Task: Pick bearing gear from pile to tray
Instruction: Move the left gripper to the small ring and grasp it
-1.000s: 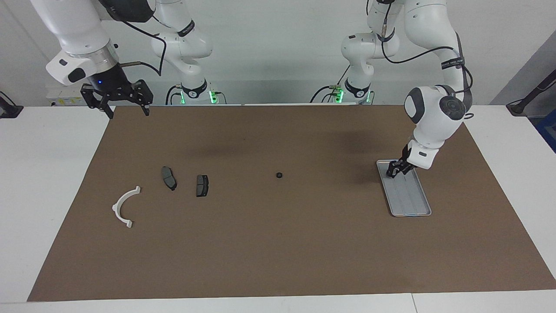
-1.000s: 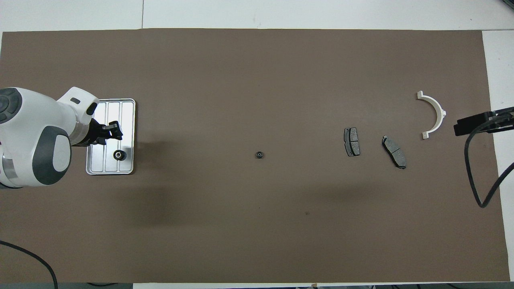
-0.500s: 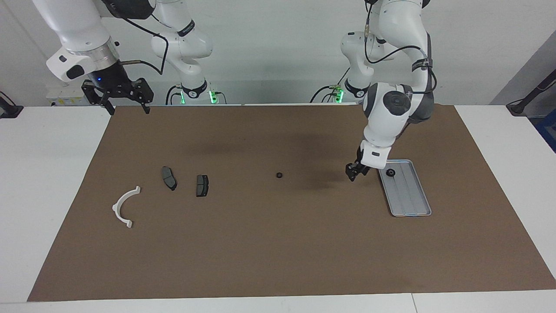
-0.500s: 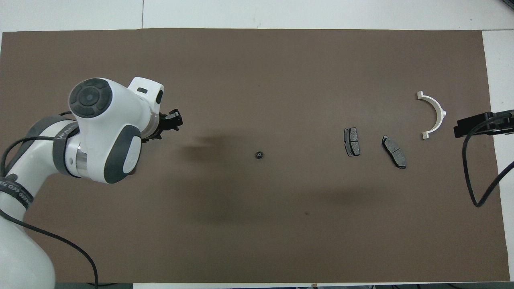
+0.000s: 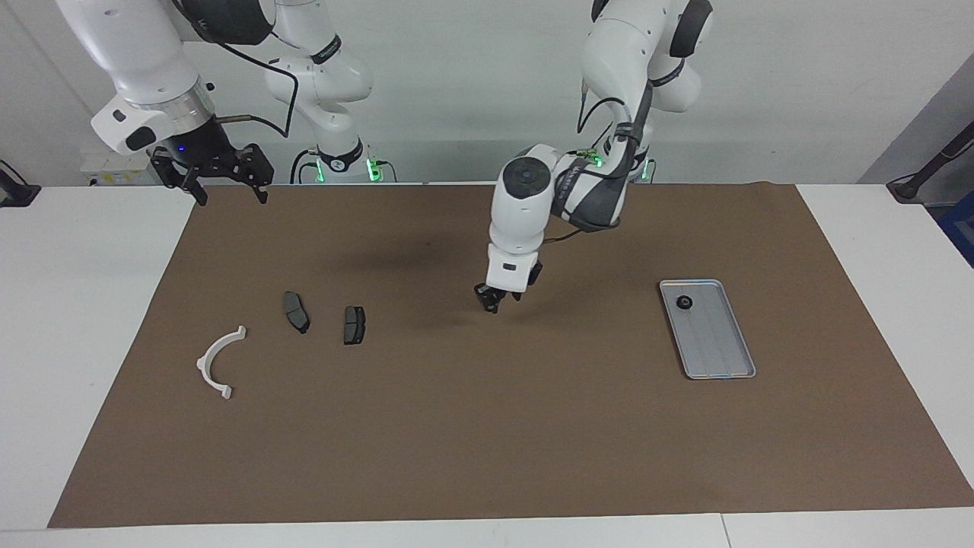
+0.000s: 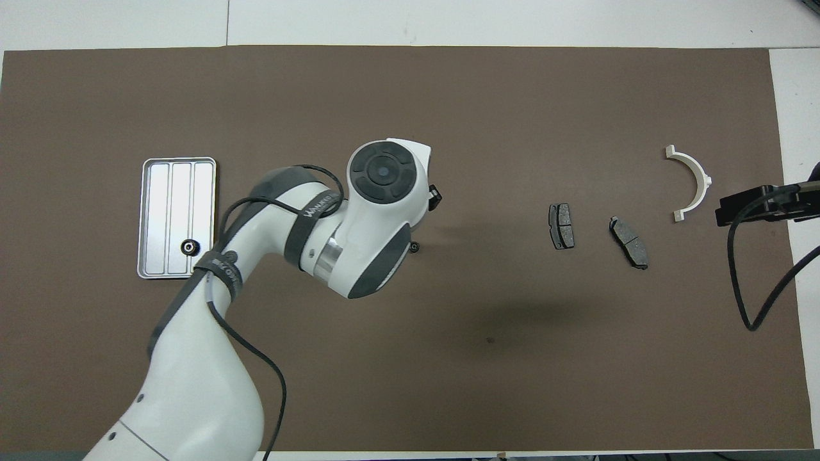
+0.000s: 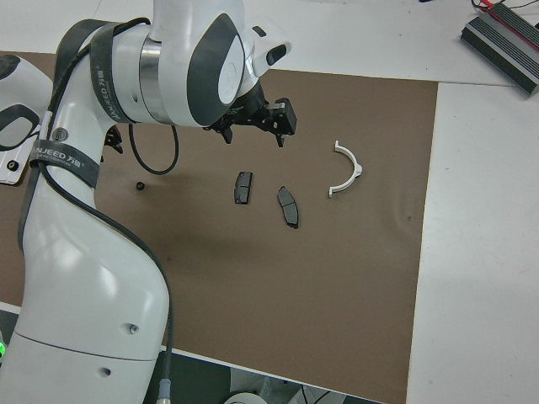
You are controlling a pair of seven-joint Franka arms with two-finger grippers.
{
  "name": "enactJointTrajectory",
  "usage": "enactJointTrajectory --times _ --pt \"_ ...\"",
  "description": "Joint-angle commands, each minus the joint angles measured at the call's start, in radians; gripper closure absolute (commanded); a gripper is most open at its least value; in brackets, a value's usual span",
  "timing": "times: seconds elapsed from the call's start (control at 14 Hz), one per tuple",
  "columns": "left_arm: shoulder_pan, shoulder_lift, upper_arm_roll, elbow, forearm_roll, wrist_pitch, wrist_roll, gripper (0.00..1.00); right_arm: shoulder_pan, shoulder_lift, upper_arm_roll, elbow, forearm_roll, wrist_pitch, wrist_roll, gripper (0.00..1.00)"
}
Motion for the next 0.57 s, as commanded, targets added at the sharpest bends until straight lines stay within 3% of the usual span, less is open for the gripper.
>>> enactJointTrajectory --times 0.0,0.5 --pt "-0.027 0.039 0.02 0.029 0.0 0.001 -0.012 0.43 -0.013 -0.018 0.005 -0.027 0.023 0.005 0.012 0.0" --pt "-0.042 0.068 0.023 -0.013 0.008 0.006 -0.009 0.43 -0.01 -0.018 0.007 -0.038 0.023 0.021 0.014 0.0"
